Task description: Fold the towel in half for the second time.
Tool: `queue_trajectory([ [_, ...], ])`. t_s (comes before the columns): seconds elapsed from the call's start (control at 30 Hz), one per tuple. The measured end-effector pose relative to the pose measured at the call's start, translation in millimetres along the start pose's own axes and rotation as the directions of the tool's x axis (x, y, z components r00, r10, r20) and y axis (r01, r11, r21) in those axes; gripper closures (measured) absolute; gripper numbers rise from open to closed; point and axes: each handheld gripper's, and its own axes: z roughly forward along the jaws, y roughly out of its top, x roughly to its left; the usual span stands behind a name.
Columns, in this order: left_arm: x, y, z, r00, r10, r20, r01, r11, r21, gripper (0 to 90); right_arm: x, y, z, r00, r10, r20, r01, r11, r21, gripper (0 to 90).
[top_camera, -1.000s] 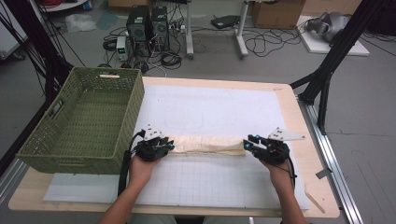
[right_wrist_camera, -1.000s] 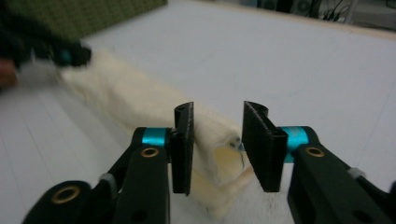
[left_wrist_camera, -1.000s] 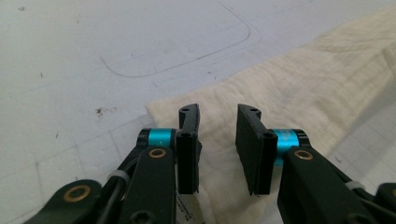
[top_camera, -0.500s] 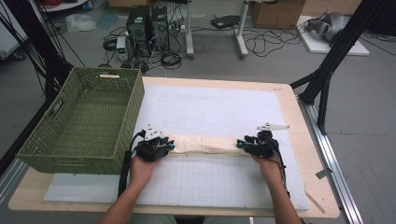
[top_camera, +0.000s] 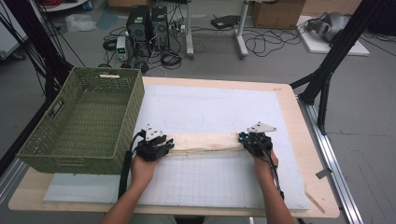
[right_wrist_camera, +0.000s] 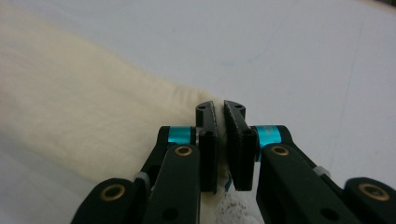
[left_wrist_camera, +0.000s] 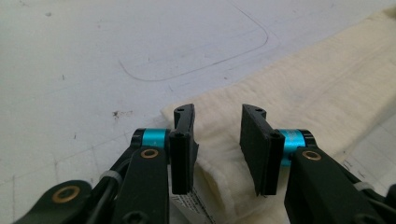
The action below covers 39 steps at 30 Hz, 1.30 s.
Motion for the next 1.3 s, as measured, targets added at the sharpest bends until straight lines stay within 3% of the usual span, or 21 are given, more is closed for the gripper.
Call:
queue_trajectory([
  [0.13,-3.7,0.1,0.7,0.9992,0.033,-0.021,-0.033,0.9994,0.006,65.5,-0.9,-0.8,-1.5,0.9992,0.009,0.040,-0.009,1.000,-0.005,69.8],
  [0.23,-2.5,0.5,-2.4,0.9995,0.021,-0.021,-0.021,0.9998,0.001,65.2,-4.3,0.7,-14.6,0.9985,0.047,0.028,-0.045,0.997,-0.061,65.3],
  [0.3,-1.0,2.1,-7.4,0.9999,0.000,-0.011,0.000,0.9996,-0.030,65.0,-7.1,2.2,-27.0,0.9971,0.075,-0.008,-0.076,0.989,-0.127,63.4],
  [0.4,0.8,7.2,-16.1,0.9994,-0.027,0.021,0.029,0.9959,-0.086,65.0,-7.7,4.3,-41.7,0.9958,0.075,-0.051,-0.084,0.978,-0.193,62.6],
  [0.53,0.2,14.2,-21.7,0.9954,-0.055,0.078,0.065,0.9887,-0.135,65.0,2.5,7.9,-48.4,0.9908,0.049,-0.126,-0.077,0.971,-0.227,62.5],
  [0.6,-3.5,15.0,-19.9,0.9913,-0.058,0.118,0.073,0.9889,-0.129,66.2,10.6,9.4,-43.5,0.9850,0.020,-0.171,-0.054,0.978,-0.201,63.3],
  [0.7,-10.1,11.2,-11.8,0.9904,-0.033,0.134,0.041,0.9974,-0.059,70.7,24.1,9.2,-30.1,0.9778,-0.013,-0.209,-0.018,0.989,-0.146,66.0],
  [0.77,-13.7,6.2,-5.5,0.9928,-0.010,0.119,0.010,0.9999,-0.002,75.9,32.2,8.1,-21.2,0.9757,-0.040,-0.216,0.017,0.994,-0.105,67.4],
  [0.87,-14.9,-1.5,2.1,0.9962,0.017,0.086,-0.023,0.9975,0.067,80.9,35.8,4.3,-10.7,0.9773,-0.074,-0.198,0.068,0.997,-0.036,68.6],
  [0.97,-14.2,-1.2,2.3,0.9978,0.014,0.064,-0.019,0.9975,0.069,84.1,27.6,0.1,-9.4,0.9835,-0.043,-0.176,0.041,0.999,-0.017,68.8],
  [1.03,-14.8,-1.2,2.5,0.9984,0.028,0.050,-0.032,0.9970,0.071,85.7,21.0,-2.3,-11.6,0.9892,-0.050,-0.138,0.049,0.999,-0.013,68.7],
  [1.2,-14.6,-1.3,2.6,0.9990,0.022,0.038,-0.025,0.9971,0.072,86.2,2.0,-12.1,-15.4,0.9922,0.003,-0.125,-0.006,1.000,-0.019,70.0],
  [1.3,-13.1,-1.4,2.3,0.9993,0.007,0.038,-0.010,0.9973,0.073,86.2,-1.7,-14.0,-16.9,0.9939,-0.005,-0.111,0.002,1.000,-0.024,70.0],
])
